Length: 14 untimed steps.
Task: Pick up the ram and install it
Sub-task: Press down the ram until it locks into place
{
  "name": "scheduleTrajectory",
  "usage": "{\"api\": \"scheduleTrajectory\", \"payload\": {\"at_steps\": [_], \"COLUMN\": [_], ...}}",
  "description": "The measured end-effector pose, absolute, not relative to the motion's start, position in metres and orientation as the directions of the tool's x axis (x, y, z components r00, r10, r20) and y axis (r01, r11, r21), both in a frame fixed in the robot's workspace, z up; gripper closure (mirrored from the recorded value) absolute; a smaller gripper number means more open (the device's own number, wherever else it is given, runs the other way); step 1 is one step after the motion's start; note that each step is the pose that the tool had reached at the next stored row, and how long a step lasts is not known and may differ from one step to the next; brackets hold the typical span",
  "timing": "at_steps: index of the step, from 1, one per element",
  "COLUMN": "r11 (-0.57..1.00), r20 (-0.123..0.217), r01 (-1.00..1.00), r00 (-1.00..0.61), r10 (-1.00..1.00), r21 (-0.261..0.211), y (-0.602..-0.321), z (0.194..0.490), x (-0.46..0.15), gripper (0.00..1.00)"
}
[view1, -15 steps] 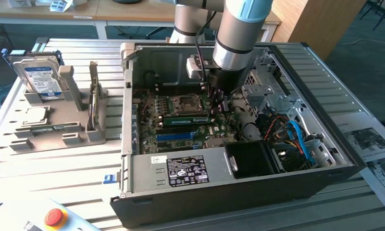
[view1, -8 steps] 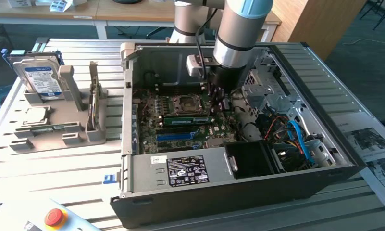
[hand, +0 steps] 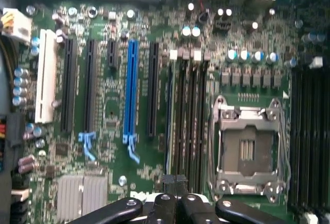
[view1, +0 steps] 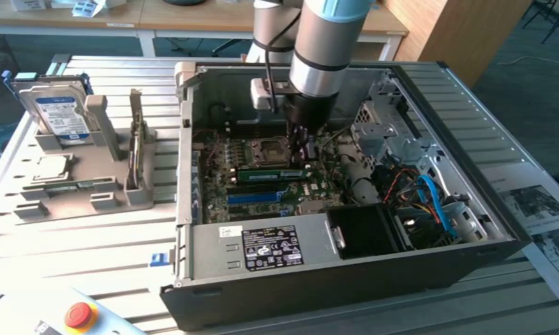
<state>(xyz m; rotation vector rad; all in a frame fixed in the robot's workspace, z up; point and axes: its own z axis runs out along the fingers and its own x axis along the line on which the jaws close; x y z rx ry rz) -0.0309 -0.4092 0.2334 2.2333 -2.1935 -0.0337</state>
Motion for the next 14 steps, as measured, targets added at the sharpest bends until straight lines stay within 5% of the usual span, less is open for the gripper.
{"api": "scheduleTrajectory", "payload": {"at_steps": [14], "r11": [-0.018], "r20": [-0.007], "r01": [-1.000], "r00": [0.018], "r10": [-1.000], "r21": [0.005], "y": [-0.409], "z": [0.233], "x": [-0.073], "gripper": [0.90]}}
